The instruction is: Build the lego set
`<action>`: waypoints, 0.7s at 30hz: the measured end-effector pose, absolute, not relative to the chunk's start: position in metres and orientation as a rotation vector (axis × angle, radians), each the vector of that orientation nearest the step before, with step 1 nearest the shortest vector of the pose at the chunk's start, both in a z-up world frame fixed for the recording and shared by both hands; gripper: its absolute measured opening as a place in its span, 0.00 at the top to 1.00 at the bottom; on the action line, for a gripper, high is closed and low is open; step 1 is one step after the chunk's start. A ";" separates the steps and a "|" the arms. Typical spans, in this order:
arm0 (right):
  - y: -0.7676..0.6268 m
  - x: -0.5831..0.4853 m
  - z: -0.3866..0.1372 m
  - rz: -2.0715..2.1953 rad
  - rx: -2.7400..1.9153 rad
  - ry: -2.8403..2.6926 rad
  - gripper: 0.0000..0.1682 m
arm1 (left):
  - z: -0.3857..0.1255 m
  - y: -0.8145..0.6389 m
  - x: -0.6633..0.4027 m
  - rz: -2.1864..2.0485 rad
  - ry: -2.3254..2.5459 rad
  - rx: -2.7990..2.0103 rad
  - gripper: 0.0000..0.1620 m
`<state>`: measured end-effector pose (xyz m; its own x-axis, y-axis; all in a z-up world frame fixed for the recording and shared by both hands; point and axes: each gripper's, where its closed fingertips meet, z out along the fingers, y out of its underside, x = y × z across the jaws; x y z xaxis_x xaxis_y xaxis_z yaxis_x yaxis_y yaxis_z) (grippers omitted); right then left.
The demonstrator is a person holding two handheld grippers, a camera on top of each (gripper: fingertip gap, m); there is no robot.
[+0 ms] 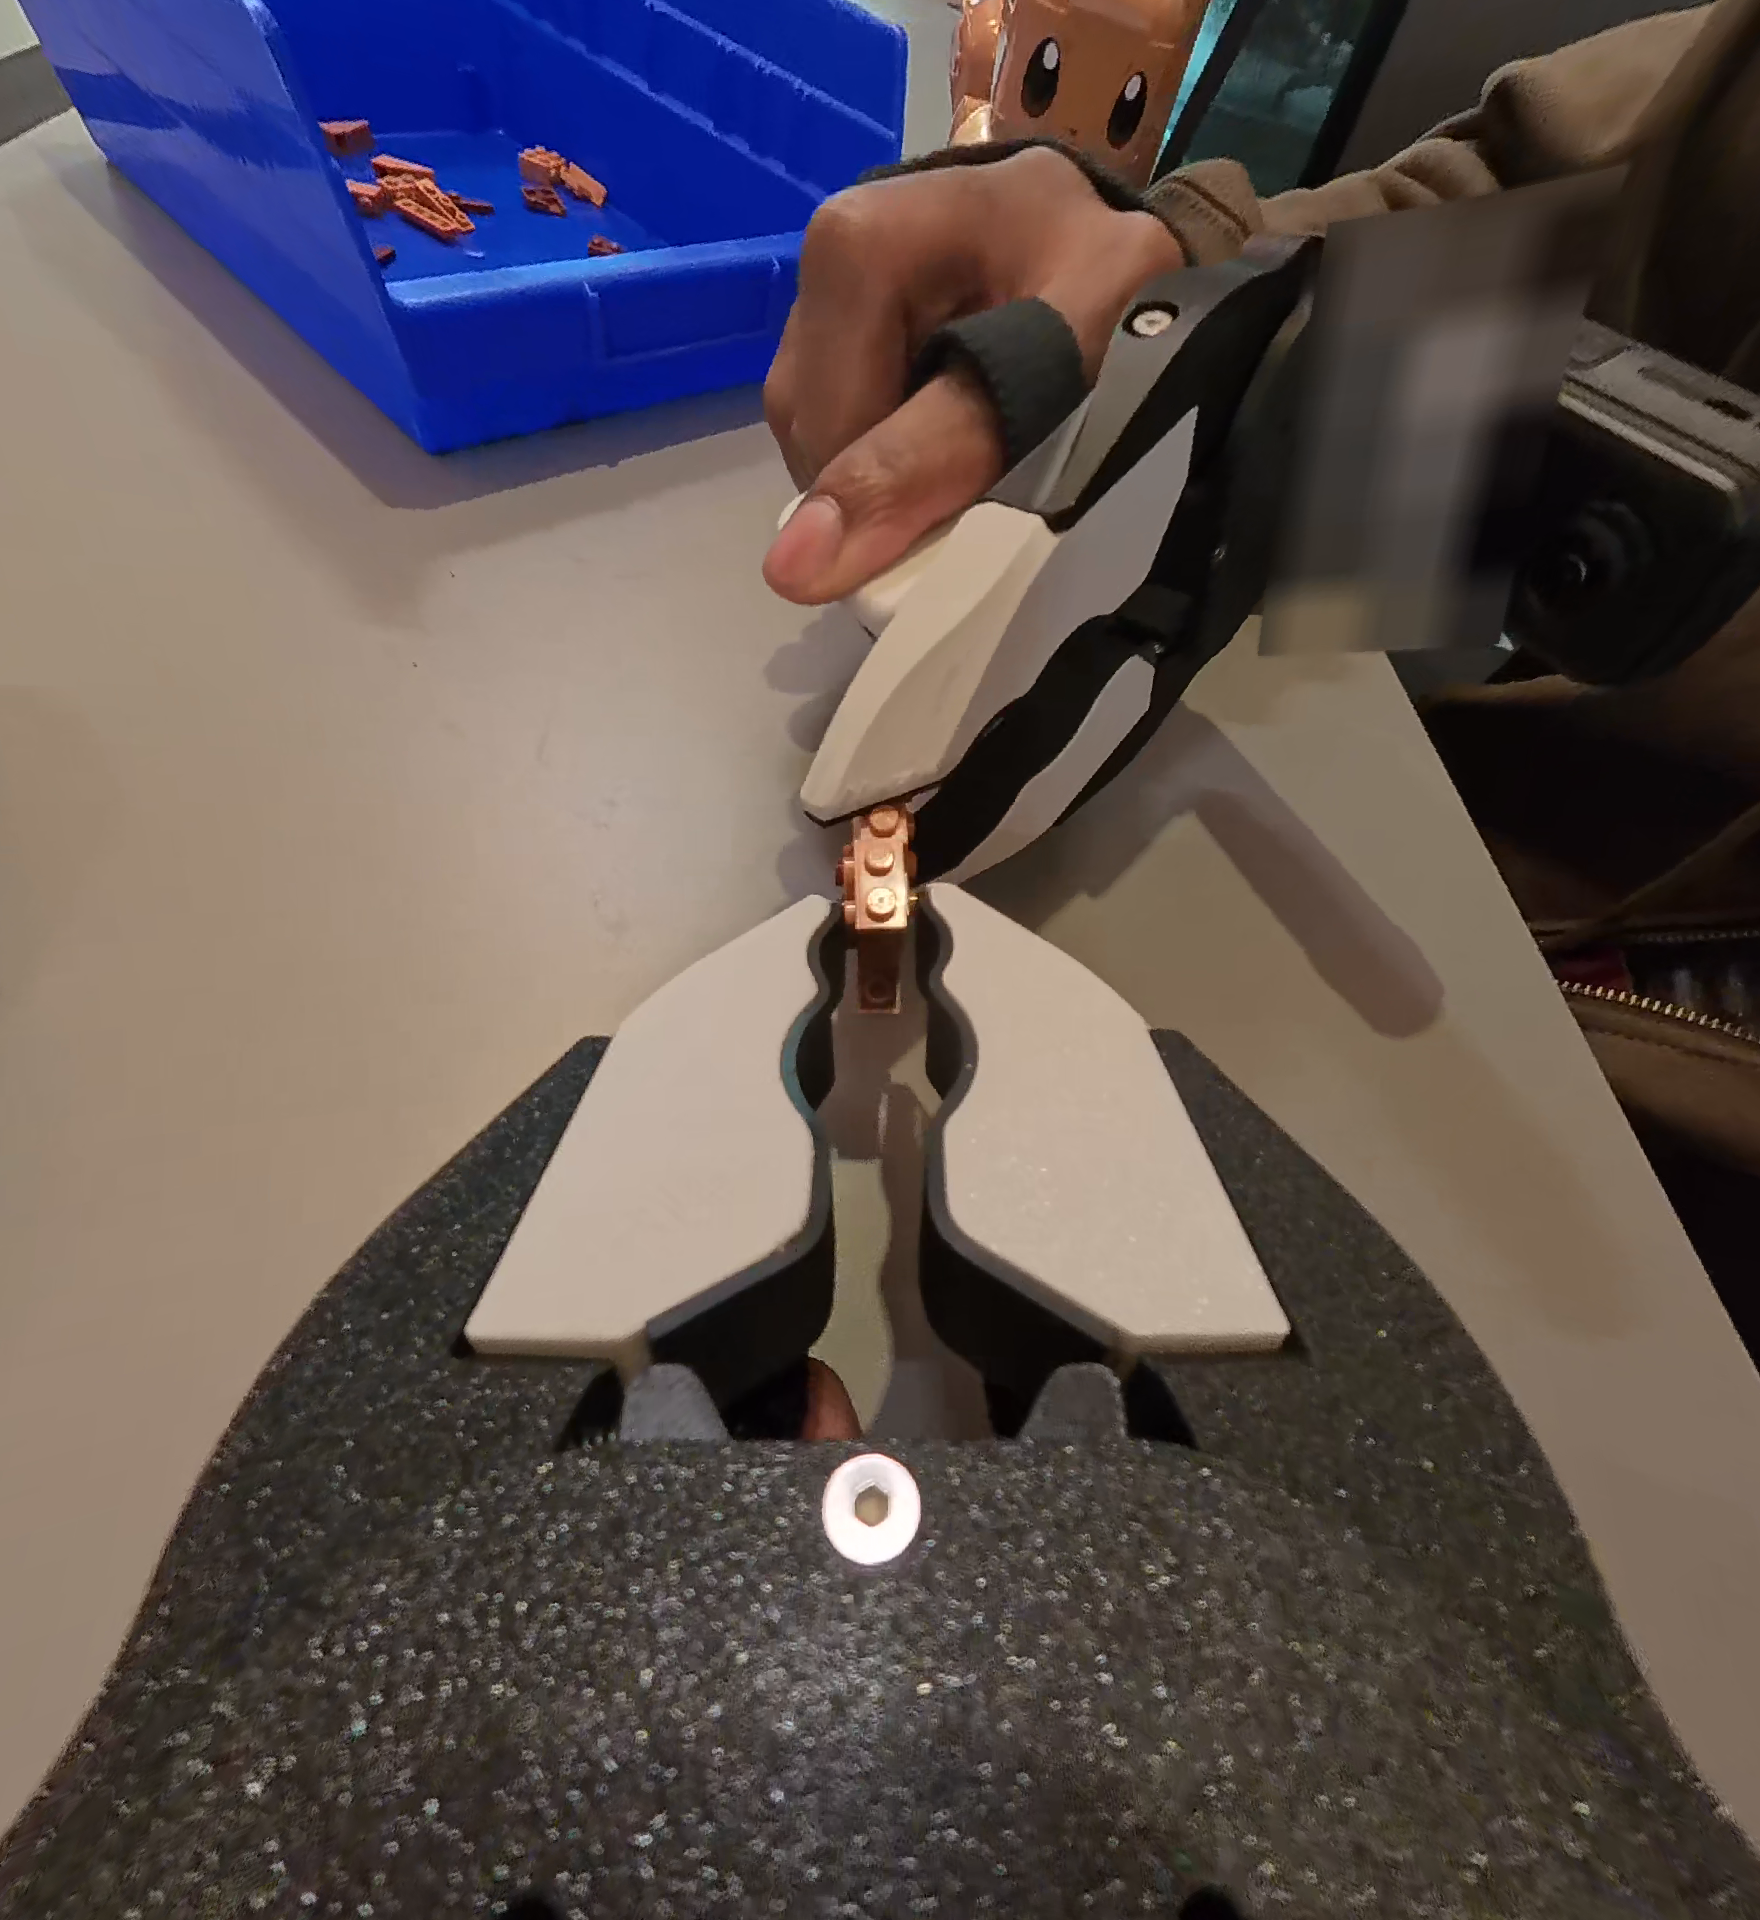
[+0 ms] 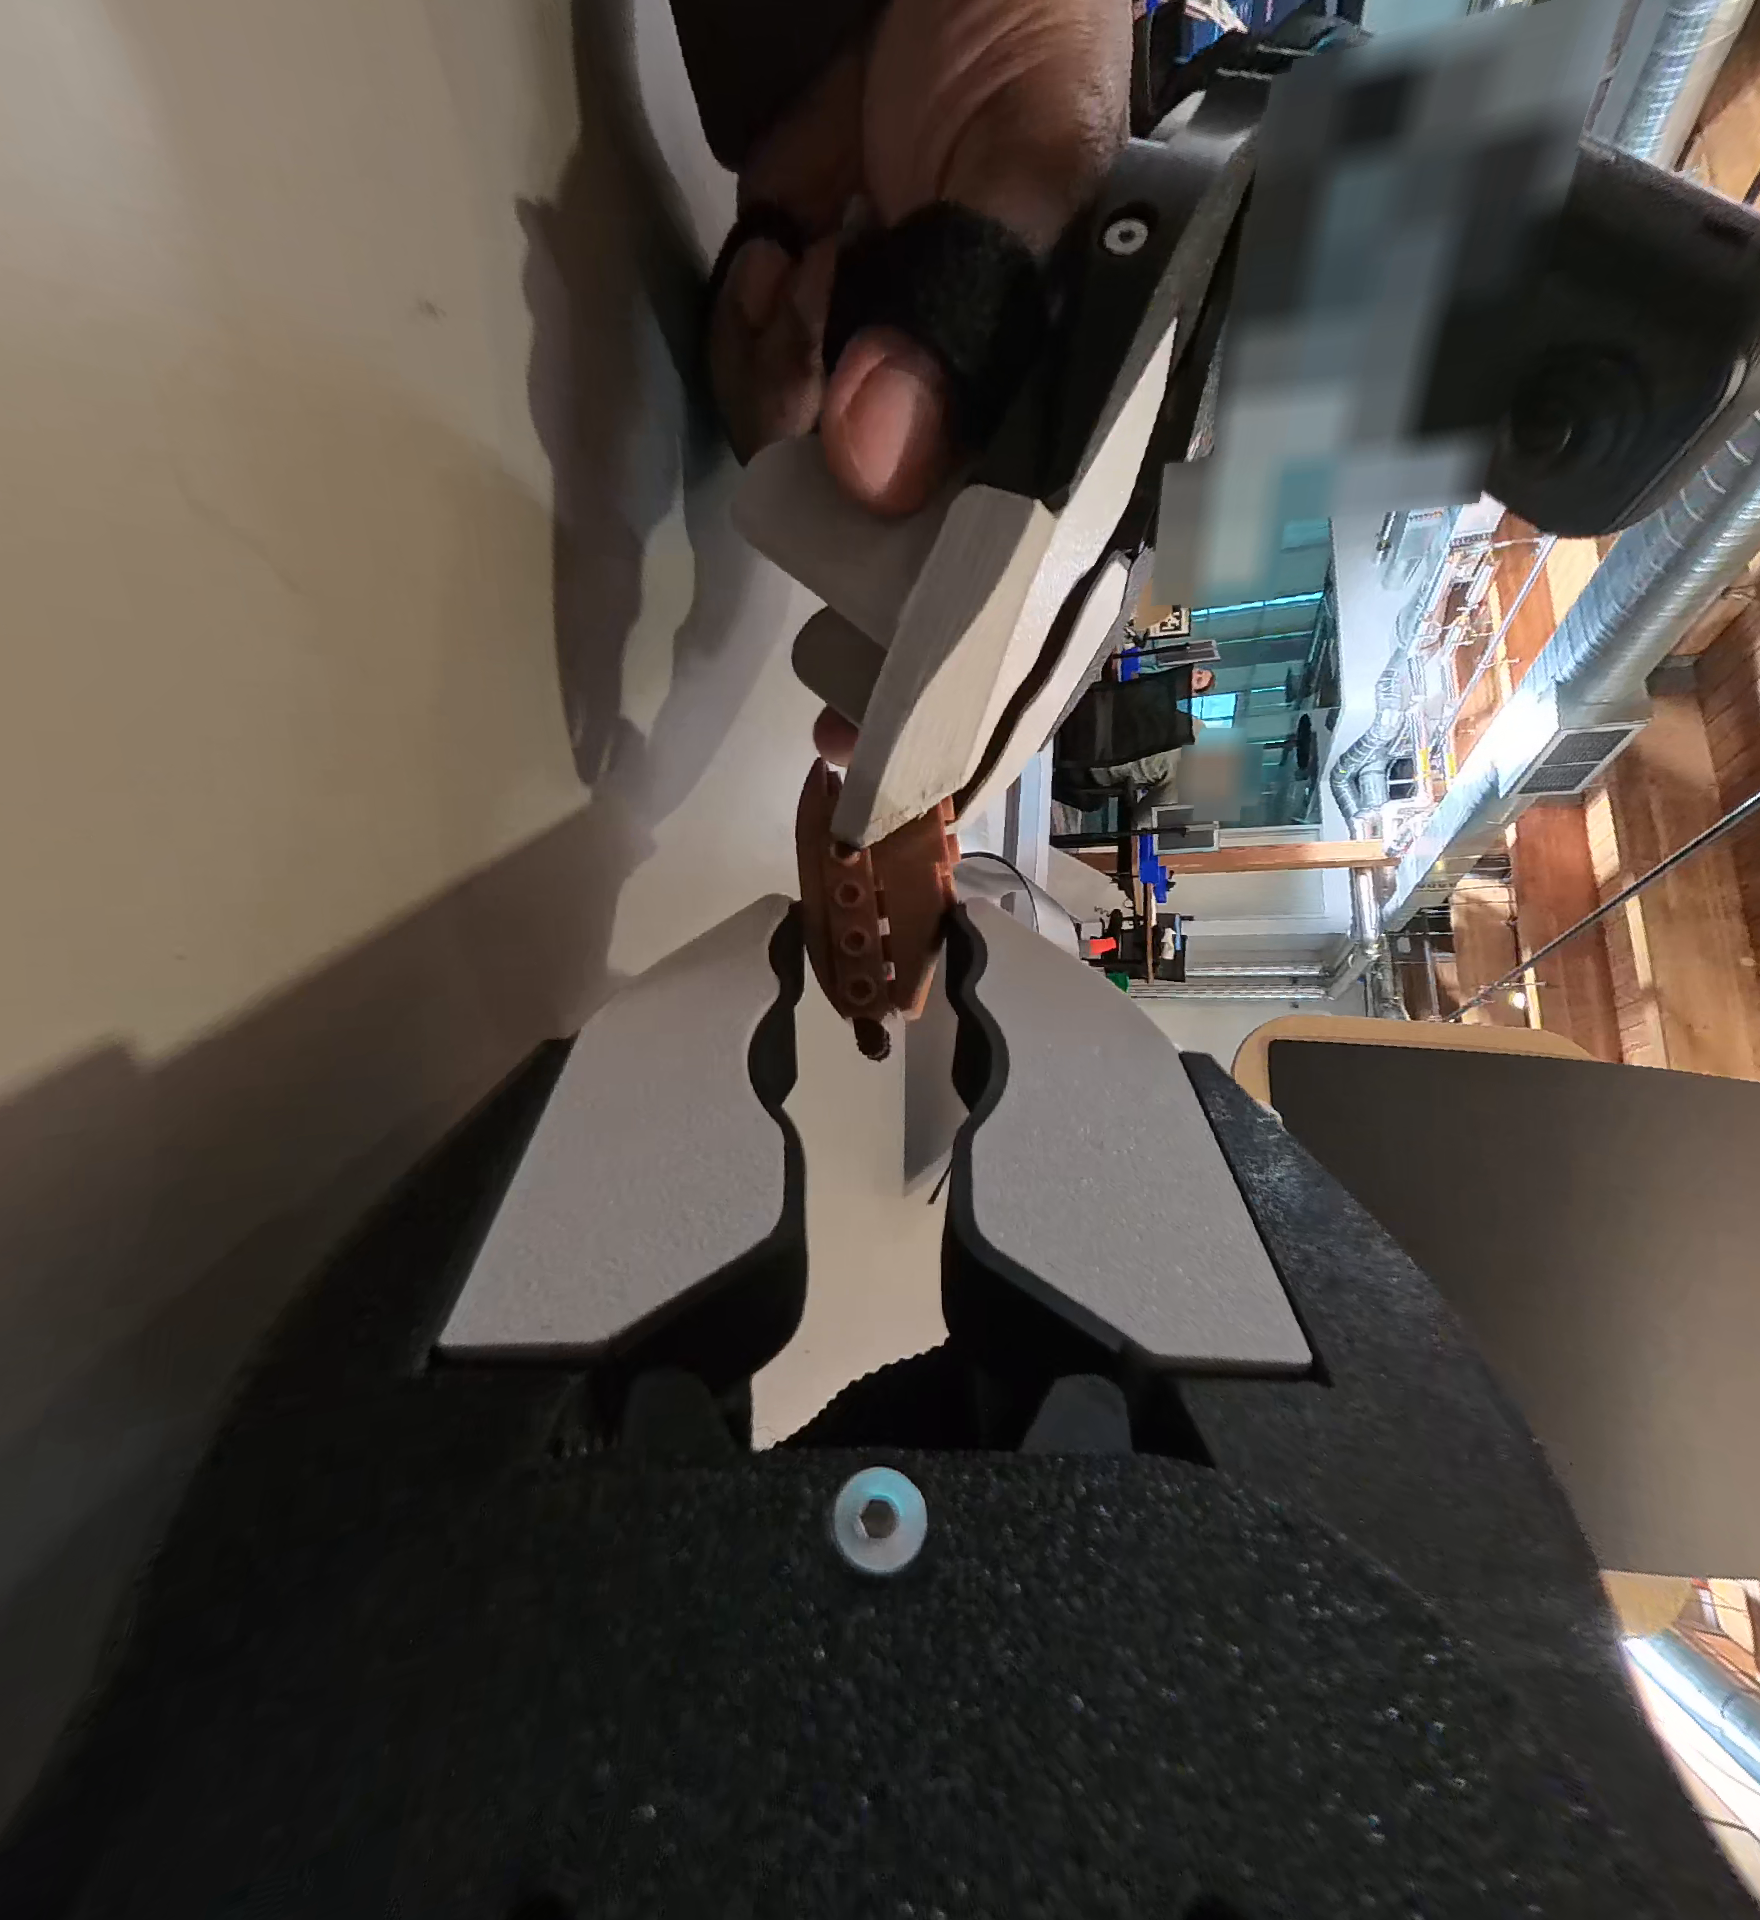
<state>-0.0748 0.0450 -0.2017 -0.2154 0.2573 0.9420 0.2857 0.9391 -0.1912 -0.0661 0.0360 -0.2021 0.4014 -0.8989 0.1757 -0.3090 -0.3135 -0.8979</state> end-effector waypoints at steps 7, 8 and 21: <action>0.046 -0.074 -0.202 -0.013 -0.418 -1.811 0.85 | -0.202 0.036 -0.066 -0.885 1.052 -1.820 0.92; 0.046 -0.074 -0.202 -0.008 -0.424 -1.814 0.85 | -0.202 0.036 -0.066 -0.885 1.052 -1.821 0.92; 0.046 -0.073 -0.203 0.023 -0.462 -1.844 0.85 | -0.203 0.035 -0.064 -0.859 1.080 -1.805 0.93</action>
